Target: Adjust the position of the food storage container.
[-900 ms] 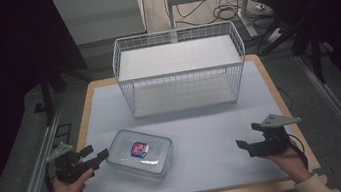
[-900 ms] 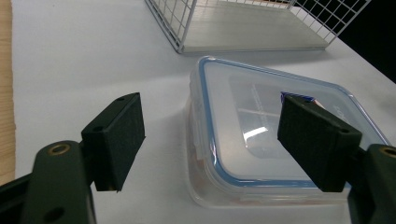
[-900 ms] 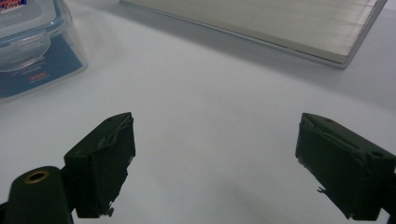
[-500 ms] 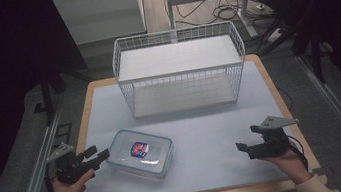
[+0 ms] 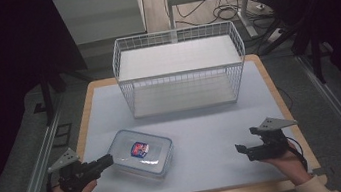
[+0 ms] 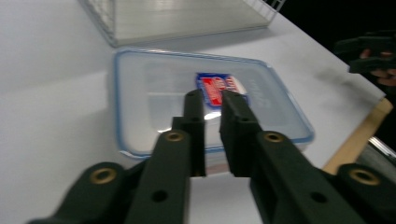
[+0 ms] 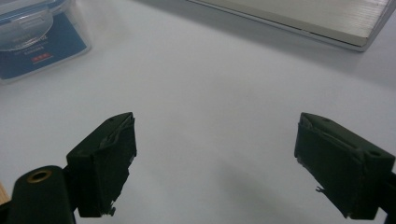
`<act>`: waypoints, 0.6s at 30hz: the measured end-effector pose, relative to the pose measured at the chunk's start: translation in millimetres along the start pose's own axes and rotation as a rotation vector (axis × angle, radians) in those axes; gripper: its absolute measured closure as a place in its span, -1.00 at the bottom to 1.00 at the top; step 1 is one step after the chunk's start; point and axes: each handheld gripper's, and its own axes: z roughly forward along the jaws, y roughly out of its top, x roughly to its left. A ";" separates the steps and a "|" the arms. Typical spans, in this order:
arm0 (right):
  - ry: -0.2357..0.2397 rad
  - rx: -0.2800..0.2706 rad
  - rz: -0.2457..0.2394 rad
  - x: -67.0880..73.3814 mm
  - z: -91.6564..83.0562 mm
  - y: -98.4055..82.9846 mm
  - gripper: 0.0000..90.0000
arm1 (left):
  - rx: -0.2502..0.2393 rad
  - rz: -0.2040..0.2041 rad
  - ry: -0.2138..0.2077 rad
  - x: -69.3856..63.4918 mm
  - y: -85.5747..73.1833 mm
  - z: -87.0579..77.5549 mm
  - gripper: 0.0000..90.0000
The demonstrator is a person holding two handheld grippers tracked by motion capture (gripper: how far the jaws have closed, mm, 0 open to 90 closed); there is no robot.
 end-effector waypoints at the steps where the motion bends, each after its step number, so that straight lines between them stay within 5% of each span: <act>1: -0.001 0.002 -0.001 0.1 0.1 0.0 -0.71 | 0.010 0.012 -0.027 -6.1 -0.2 1.5 0.94; 5: -0.002 0.007 -0.007 0.6 0.6 -0.7 -0.71 | 0.041 0.028 -0.090 -17.2 -5.8 7.3 0.98; 18: 0.002 0.023 -0.006 1.0 2.3 -1.5 -0.69 | 0.189 0.096 -0.130 -39.6 -36.9 28.1 1.00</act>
